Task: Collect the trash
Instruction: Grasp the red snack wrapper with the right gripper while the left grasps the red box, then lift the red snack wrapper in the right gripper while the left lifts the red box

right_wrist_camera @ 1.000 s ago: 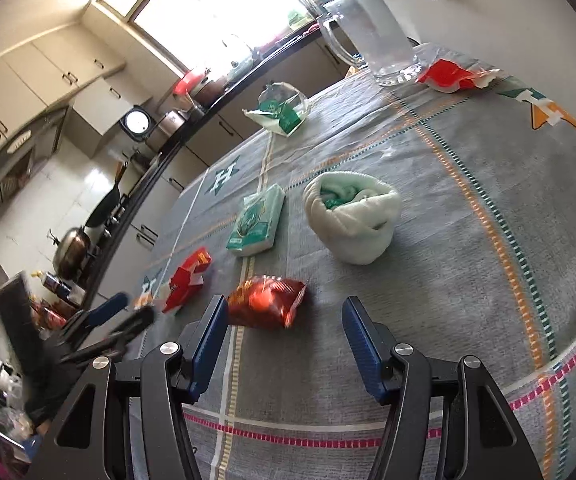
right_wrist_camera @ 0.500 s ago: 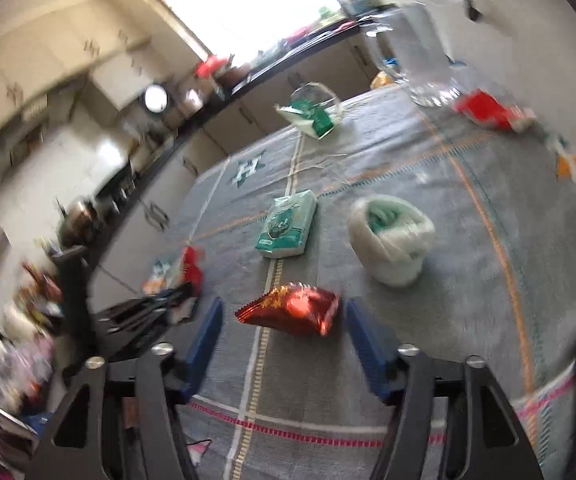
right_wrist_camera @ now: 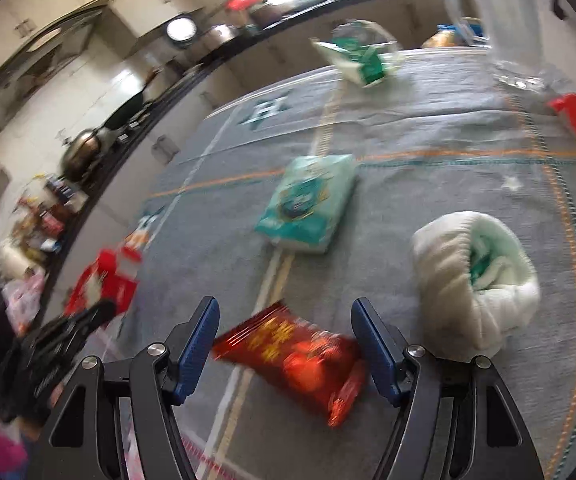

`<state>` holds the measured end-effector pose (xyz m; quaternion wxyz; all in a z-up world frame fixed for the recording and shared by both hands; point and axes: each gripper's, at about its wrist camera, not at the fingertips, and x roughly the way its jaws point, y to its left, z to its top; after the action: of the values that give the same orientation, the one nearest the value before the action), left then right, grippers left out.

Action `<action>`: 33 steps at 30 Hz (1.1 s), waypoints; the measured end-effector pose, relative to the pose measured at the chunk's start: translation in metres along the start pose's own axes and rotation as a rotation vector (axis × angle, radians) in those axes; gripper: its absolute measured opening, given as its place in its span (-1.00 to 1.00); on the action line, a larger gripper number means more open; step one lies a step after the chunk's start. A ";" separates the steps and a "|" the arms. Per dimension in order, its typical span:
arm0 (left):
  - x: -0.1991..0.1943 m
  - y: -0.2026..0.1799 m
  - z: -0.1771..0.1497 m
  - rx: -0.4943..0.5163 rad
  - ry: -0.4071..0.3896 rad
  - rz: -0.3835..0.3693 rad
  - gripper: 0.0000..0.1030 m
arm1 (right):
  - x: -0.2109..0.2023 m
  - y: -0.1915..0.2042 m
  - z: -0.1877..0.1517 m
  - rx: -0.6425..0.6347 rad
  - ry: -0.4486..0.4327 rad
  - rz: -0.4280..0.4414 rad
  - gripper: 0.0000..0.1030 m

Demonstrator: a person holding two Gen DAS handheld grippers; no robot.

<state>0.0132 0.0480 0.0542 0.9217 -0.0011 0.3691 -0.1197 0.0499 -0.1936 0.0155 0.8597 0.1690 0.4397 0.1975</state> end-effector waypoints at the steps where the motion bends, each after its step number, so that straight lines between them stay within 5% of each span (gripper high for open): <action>1: 0.001 0.001 0.000 -0.006 -0.002 0.007 -0.94 | -0.001 0.007 -0.003 -0.045 0.005 -0.004 0.44; 7: 0.012 0.004 -0.003 -0.031 0.015 0.002 -0.94 | 0.010 0.043 -0.024 -0.303 0.076 -0.129 0.38; 9: 0.013 0.002 -0.003 -0.029 0.007 0.013 -0.94 | 0.013 0.044 -0.026 -0.319 0.083 -0.164 -0.23; 21: 0.014 0.006 -0.006 -0.026 -0.021 0.044 -0.94 | 0.000 0.045 -0.019 -0.214 -0.069 -0.164 -0.27; 33: 0.011 0.003 -0.009 0.001 -0.038 0.067 -0.94 | -0.008 0.044 -0.017 -0.172 -0.124 -0.151 -0.27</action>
<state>0.0158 0.0490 0.0400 0.9320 0.0094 0.3513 -0.0890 0.0235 -0.1575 0.0318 0.9089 0.0730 0.3788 0.1582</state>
